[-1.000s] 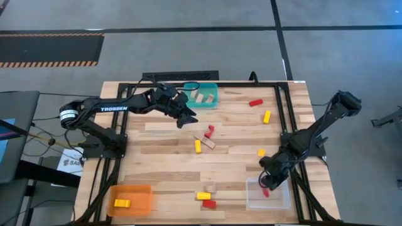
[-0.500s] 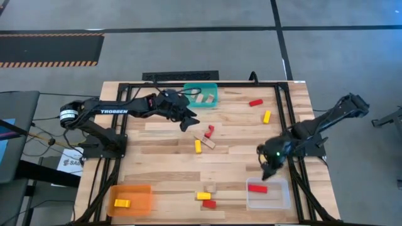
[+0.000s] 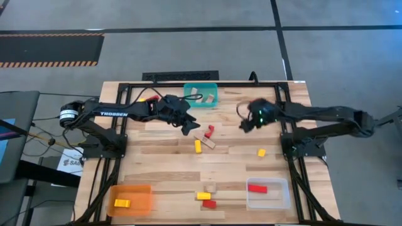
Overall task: Sort & place blocks by color
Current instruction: Put the red block into the transparent bin
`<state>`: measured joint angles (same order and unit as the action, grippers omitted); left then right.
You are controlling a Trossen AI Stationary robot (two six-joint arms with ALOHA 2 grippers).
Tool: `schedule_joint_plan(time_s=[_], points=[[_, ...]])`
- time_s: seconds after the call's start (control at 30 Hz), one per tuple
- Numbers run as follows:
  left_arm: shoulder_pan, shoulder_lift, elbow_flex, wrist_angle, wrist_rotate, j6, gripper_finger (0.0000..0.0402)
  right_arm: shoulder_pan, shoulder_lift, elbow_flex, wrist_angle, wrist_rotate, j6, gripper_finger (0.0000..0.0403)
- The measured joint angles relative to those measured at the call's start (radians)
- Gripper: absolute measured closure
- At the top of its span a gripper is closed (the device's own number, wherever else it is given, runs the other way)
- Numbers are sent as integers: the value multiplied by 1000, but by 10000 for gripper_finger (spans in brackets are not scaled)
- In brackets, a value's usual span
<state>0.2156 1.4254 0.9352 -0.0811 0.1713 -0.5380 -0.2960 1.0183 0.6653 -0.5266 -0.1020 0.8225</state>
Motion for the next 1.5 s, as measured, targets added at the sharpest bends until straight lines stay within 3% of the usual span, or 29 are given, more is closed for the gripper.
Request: schedule_joint_plan(time_s=[0.23,0.37,0.47,0.57,0.77,0.87,1.2,1.5], points=[[-29,0,0,-12,-21,-28,168,-344,123,167,-143,0,-446,127],[-44,0,0,-46,-63,-38,168,-401,230,268,-176,-81,-593,127],[-53,0,0,-103,-90,-40,168,-331,305,315,-144,-160,-662,127],[-60,0,0,-179,-107,-40,168,-211,374,337,-88,-184,-833,127],[-78,0,0,-325,-155,-4,168,7,514,404,42,-185,-1169,127],[-78,0,-5,-379,-198,-2,168,74,594,479,50,-133,-1256,127],[-78,-1,-46,-464,-248,18,168,118,844,636,-41,-26,-1432,127],[-78,-1,-55,-475,-298,63,168,110,943,661,-29,56,-1547,154]])
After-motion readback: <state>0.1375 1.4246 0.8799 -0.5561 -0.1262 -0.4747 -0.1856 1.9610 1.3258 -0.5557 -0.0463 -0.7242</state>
